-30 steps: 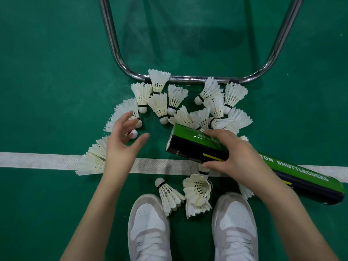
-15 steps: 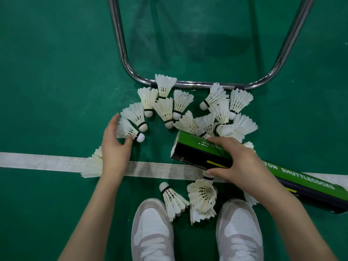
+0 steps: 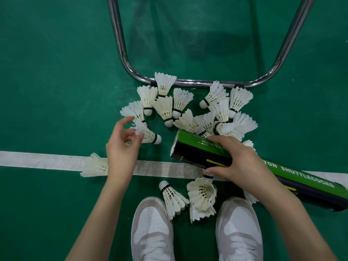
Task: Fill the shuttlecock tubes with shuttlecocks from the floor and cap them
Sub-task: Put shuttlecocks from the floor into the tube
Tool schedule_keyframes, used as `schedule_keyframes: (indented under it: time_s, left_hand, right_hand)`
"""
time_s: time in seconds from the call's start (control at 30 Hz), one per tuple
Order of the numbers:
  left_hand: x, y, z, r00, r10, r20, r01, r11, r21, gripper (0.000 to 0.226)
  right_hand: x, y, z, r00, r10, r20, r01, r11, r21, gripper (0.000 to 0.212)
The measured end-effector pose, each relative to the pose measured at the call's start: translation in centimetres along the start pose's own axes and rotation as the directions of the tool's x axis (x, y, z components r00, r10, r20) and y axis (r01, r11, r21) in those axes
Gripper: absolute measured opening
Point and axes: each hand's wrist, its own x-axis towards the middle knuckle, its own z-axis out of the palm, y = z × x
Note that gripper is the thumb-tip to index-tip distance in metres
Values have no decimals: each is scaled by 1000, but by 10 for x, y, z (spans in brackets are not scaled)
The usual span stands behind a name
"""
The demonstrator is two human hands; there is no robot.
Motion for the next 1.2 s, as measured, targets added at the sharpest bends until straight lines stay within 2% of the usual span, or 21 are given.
schedule_keyframes:
  time_s: [0.23,0.47,0.6,0.83,0.97,1.2]
  left_hand:
    - [-7,29,-1,998,-14,59,28,969,-246,39]
    - [-18,35,6,961,-20,277,110,943,-314,43]
    - [-26,37,13,920,-12,392,148,937,-318,42]
    - [-37,39,20,862,10,507,166,939,-300,30]
    - [-40,44,22,838,-2,546,208,925,-317,42]
    - [-39,44,23,819,0,573,152,965,-216,62]
  right_hand:
    - [0,0,0,1000,-1,-1,1,1000,-9,71]
    - [-1,1,0,1000,-1,1,1,1000,-7,71]
    - [-1,1,0,1000,1,0,-1,1000,-4,71]
    - [-1,-1,1,1000,4,0,-4,1000,-3,70]
    - [-2,-1,2,1000,4,-2,-4,1000,0,70]
    - [-1,-1,3,1000,4,-8,-4,1000,2,70]
